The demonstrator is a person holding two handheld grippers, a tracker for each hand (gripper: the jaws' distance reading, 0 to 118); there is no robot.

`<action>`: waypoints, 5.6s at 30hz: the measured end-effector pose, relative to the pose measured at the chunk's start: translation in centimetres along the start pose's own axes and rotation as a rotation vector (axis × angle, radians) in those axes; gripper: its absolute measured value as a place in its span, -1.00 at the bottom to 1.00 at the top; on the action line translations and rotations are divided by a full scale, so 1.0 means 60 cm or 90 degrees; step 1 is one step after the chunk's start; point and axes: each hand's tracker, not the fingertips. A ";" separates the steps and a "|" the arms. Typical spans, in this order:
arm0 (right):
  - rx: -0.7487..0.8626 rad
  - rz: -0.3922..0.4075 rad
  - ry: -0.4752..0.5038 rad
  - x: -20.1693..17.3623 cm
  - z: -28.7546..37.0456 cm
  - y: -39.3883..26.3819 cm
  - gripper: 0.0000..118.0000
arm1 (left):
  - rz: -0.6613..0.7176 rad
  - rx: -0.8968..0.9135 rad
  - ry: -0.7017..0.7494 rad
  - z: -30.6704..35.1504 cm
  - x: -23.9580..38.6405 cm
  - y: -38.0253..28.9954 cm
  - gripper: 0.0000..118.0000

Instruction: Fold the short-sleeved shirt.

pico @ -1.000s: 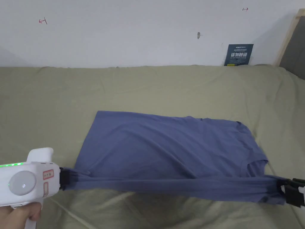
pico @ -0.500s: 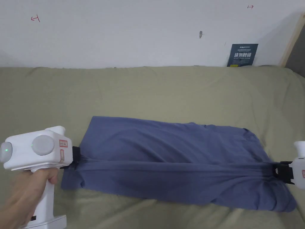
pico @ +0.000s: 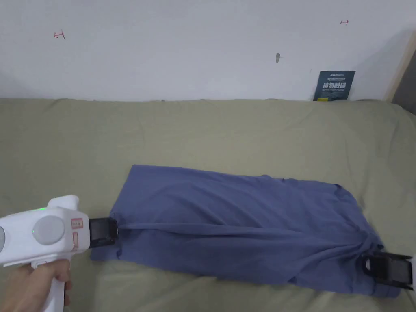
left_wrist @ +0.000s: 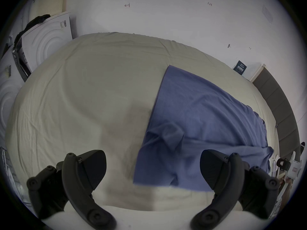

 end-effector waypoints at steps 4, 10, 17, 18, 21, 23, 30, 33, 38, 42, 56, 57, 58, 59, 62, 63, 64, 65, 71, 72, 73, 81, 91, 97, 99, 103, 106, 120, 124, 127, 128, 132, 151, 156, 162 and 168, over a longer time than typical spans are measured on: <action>0.026 -0.001 0.006 -0.006 0.025 -0.063 -1.00 | -0.019 0.009 0.006 0.048 -0.022 -0.061 -1.00; 0.056 0.026 0.008 -0.020 0.034 -0.105 -1.00 | -0.020 -0.005 -0.016 0.028 -0.033 -0.099 -1.00; 0.081 0.027 -0.003 -0.017 0.017 -0.090 -1.00 | -0.051 0.028 -0.012 0.015 0.003 -0.058 -0.10; 0.081 0.028 -0.004 -0.016 0.013 -0.085 -1.00 | -0.053 0.016 -0.018 0.002 0.006 -0.048 0.61; 0.079 0.029 -0.005 -0.016 0.005 -0.075 -1.00 | -0.061 -0.006 -0.016 -0.034 0.014 -0.028 0.93; 0.078 0.031 -0.011 -0.014 -0.003 -0.070 -1.00 | -0.076 -0.009 0.011 -0.057 0.023 -0.016 0.93; 0.063 0.037 -0.021 0.002 -0.029 -0.054 -1.00 | -0.077 -0.038 -0.006 -0.093 0.021 -0.007 -0.67; 0.060 0.034 -0.029 0.008 -0.028 -0.049 -1.00 | -0.079 -0.034 -0.012 -0.087 0.032 -0.003 -0.87; 0.035 -0.002 -0.031 0.025 -0.040 -0.034 -0.22 | -0.092 -0.039 -0.003 -0.079 0.041 -0.009 -0.87; 0.004 -0.027 -0.003 0.034 -0.048 -0.013 1.00 | -0.087 -0.039 -0.003 -0.090 0.031 0.004 -0.87; 0.001 -0.022 -0.003 0.010 -0.035 -0.024 -0.82 | -0.120 -0.053 0.023 -0.079 0.039 0.007 -0.88; 0.005 -0.034 0.000 0.012 -0.028 -0.024 -0.83 | -0.119 -0.051 0.022 -0.071 0.039 0.005 -0.88; 0.007 -0.038 0.003 0.014 -0.021 -0.025 -0.83 | -0.117 -0.050 0.023 -0.066 0.037 0.005 -0.88; 0.006 -0.039 0.006 0.014 -0.015 -0.026 -0.82 | -0.117 -0.051 0.023 -0.062 0.036 0.005 -0.88; 0.007 -0.024 0.010 0.018 -0.014 -0.037 -0.83 | -0.117 -0.053 0.025 -0.048 0.033 -0.001 -0.88; 0.008 -0.023 0.011 0.019 -0.009 -0.040 -0.83 | -0.120 -0.056 0.029 -0.042 0.032 -0.004 -0.88; 0.008 -0.025 0.015 0.022 -0.004 -0.042 -0.82 | -0.120 -0.056 0.034 -0.026 0.035 -0.014 -0.89; 0.014 -0.029 0.012 0.014 0.012 -0.048 -0.83 | -0.121 -0.057 0.035 -0.017 0.035 -0.019 -0.88; 0.000 -0.017 0.031 0.021 0.046 -0.088 -0.82 | -0.107 -0.063 0.042 0.030 -0.002 -0.071 -0.89; -0.003 -0.018 0.037 0.023 0.055 -0.099 -0.83 | -0.100 -0.067 0.040 0.046 -0.012 -0.088 -0.88; -0.003 -0.018 0.037 0.020 0.073 -0.112 -0.82 | -0.095 -0.068 0.039 0.060 -0.019 -0.103 -0.88; -0.037 0.030 0.069 0.026 0.126 -0.197 -0.82 | -0.037 -0.089 0.022 0.168 -0.071 -0.251 -0.88; -0.038 0.016 0.069 0.035 0.144 -0.190 -0.82 | -0.022 -0.082 0.016 0.183 -0.090 -0.265 -0.88; -0.036 0.015 0.058 0.042 0.149 -0.178 -0.82 | -0.023 -0.073 0.009 0.195 -0.090 -0.247 -0.89; -0.033 0.007 0.053 0.042 0.143 -0.181 -0.82 | -0.021 -0.076 0.005 0.192 -0.091 -0.250 -0.88; -0.032 -0.021 -0.006 0.045 0.128 -0.185 0.69 | -0.010 -0.090 -0.015 0.178 -0.102 -0.260 0.47; 0.022 -0.051 0.009 0.039 0.168 -0.179 1.00 | -0.017 -0.072 -0.010 0.208 -0.102 -0.263 0.93; 0.138 0.029 0.042 -0.057 0.162 -0.132 -0.99 | -0.020 0.053 -0.027 0.184 -0.048 -0.166 -1.00; 0.148 0.039 0.037 -0.082 0.143 -0.102 -0.99 | -0.028 0.061 -0.027 0.157 -0.014 -0.119 -1.00; 0.154 0.055 0.036 -0.114 0.133 -0.072 -0.99 | -0.046 0.066 -0.015 0.118 0.011 -0.072 -1.00; 0.155 0.059 0.032 -0.121 0.124 -0.063 -0.99 | -0.056 0.065 -0.006 0.083 0.004 -0.049 -1.00; 0.148 0.063 0.023 -0.116 0.071 -0.023 -0.99 | -0.080 0.043 0.030 0.011 0.022 0.011 -1.00; 0.095 0.099 -0.018 -0.069 0.000 0.025 -0.99 | -0.095 -0.073 0.044 -0.169 0.040 0.074 0.43; 0.072 0.075 -0.027 -0.020 -0.017 0.042 -0.99 | -0.138 -0.062 0.010 -0.139 0.044 0.076 -1.00; 0.009 0.092 -0.023 -0.004 -0.070 0.087 -0.78 | -0.156 -0.059 0.039 -0.145 0.049 0.073 -1.00; -0.104 0.091 0.000 0.005 -0.162 0.124 0.80 | -0.138 -0.059 0.029 -0.144 0.045 0.065 -1.00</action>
